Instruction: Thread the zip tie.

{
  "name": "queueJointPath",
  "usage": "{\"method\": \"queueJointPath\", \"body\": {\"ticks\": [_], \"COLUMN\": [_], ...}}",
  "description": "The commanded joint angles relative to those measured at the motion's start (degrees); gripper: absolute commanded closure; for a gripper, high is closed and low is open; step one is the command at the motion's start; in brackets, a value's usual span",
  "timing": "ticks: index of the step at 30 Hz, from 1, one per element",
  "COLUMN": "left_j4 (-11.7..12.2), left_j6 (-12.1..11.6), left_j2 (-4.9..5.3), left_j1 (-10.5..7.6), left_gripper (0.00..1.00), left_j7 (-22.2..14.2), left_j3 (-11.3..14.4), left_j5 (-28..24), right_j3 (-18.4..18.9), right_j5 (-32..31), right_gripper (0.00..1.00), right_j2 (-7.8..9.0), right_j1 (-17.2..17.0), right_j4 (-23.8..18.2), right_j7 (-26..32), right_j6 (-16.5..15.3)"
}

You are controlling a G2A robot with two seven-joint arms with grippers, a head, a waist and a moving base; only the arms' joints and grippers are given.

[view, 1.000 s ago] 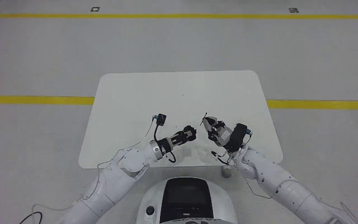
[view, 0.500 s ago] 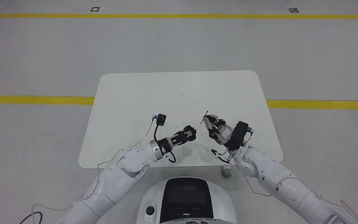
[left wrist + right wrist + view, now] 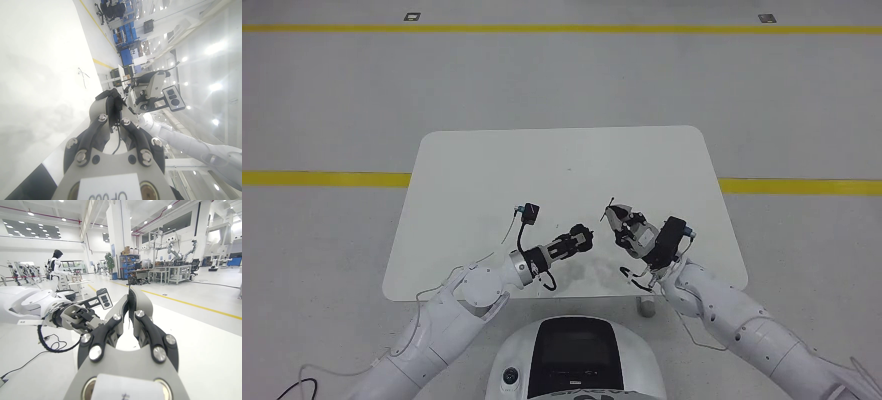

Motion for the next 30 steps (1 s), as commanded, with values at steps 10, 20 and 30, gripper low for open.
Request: {"method": "queueJointPath", "body": {"ticks": [10,20,30], "left_j4": [0.00,0.00,0.00], "left_j6": [0.00,0.00,0.00], "left_j2": [0.00,0.00,0.00], "left_j1": [0.00,0.00,0.00], "left_gripper": [1.00,1.00,1.00], "left_j7": [0.00,0.00,0.00], "left_j3": [0.00,0.00,0.00], "left_j5": [0.00,0.00,0.00], "right_j3": [0.66,0.44,1.10], "right_j5": [1.36,3.03,3.99], "right_gripper": [1.00,1.00,1.00], "right_j2": [-2.48,-5.42,-7.40], "right_j1": [-4.57,-3.87,-5.79], "right_j4": [-0.67,2.74,3.57], "right_j7": [-5.24,-4.91,-6.64], "right_j6": [5.43,4.69,3.48]}}
